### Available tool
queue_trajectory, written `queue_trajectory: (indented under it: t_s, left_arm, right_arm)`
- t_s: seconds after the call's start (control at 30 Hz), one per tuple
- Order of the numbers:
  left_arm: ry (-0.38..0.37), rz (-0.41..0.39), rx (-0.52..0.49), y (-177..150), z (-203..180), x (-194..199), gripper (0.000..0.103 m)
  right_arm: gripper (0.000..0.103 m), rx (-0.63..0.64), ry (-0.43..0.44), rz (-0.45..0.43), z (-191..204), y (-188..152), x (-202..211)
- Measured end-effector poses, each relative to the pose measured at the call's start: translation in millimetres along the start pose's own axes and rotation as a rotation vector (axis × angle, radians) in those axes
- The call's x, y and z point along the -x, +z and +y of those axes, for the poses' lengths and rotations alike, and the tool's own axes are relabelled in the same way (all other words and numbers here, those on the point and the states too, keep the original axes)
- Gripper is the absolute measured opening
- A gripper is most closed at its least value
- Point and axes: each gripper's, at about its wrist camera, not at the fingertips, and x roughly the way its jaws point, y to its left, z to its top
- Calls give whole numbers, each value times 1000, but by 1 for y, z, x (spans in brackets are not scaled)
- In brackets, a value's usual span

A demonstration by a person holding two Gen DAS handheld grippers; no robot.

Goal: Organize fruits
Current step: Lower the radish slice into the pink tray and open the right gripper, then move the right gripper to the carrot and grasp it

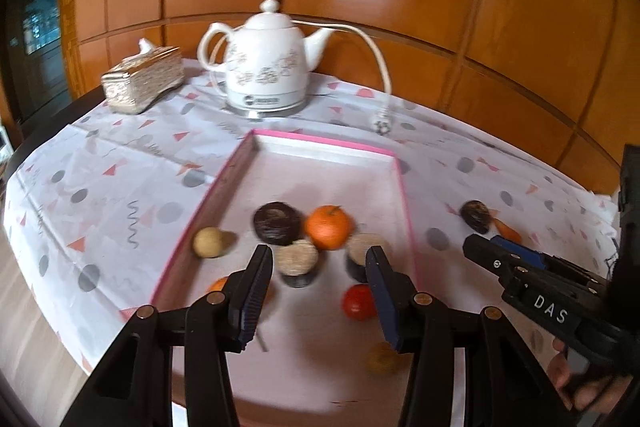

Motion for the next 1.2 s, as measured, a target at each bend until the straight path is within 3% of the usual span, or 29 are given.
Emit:
queue_trajectory:
  t_s: [0.3, 0.47, 0.67, 1.0, 1.13, 1.2]
  left_arm:
    - [-76, 20, -78, -1, -42, -1, 49]
    - [-117, 39, -124, -3, -64, -6, 49]
    - [-172, 77, -149, -7, -81, -13, 49]
    - [-197, 107, -170, -8, -93, -26, 50]
    - [-204, 108, -178, -6, -98, -28, 50]
    - [-207, 110, -178, -5, -101, -29, 50]
  right_arm:
    - [37, -147, -130, -7, -91, -13, 13]
    - [37, -178, -167, 3, -121, -11, 9]
    - [37, -115, -201, 29, -128, 0, -10]
    - [36, 13, -248, 73, -133, 14, -40]
    - [23, 47, -244, 88, -132, 15, -48]
    - [23, 74, -265, 84, -128, 15, -48]
